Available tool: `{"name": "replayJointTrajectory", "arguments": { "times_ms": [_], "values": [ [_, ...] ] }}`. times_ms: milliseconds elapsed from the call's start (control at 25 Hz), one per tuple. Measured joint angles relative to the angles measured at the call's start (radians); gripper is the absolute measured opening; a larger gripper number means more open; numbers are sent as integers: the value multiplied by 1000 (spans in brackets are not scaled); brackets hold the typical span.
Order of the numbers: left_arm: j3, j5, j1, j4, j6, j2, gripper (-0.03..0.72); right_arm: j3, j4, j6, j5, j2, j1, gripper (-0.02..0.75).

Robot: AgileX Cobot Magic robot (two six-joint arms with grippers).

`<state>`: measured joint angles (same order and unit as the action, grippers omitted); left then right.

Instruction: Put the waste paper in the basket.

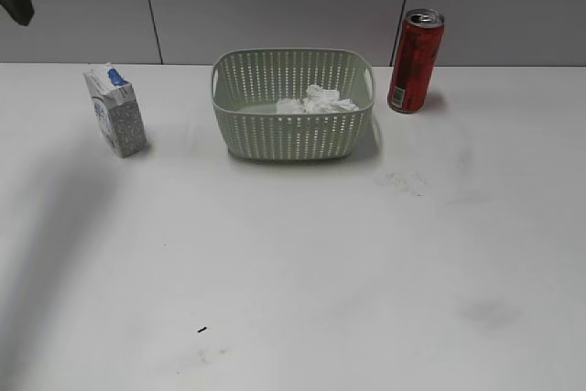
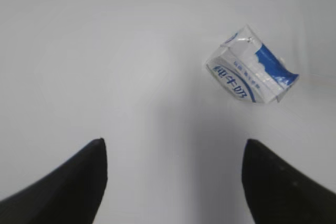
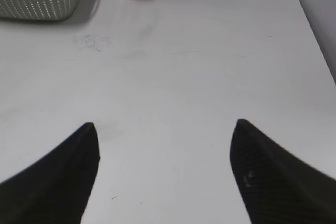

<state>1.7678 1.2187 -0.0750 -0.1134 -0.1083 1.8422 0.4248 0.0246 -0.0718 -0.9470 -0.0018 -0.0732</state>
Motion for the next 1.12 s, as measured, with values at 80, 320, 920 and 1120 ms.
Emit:
{"name": "replayJointTrajectory", "arguments": {
  "times_ms": [80,320,920,1120],
  "values": [
    [-60,0,14,-1,0,-50,585,0,4,0,0,0,0,589],
    [-317,0,17,-2,-20,-269,585,0,7,0,0,0,0,589],
    [-997,-65,17,1,-30,-917,581,0,7,16,0,0,0,589],
    [-1172,-112,17,5,-30,-1151,578,0,7,17,0,0,0,589]
  ]
}}
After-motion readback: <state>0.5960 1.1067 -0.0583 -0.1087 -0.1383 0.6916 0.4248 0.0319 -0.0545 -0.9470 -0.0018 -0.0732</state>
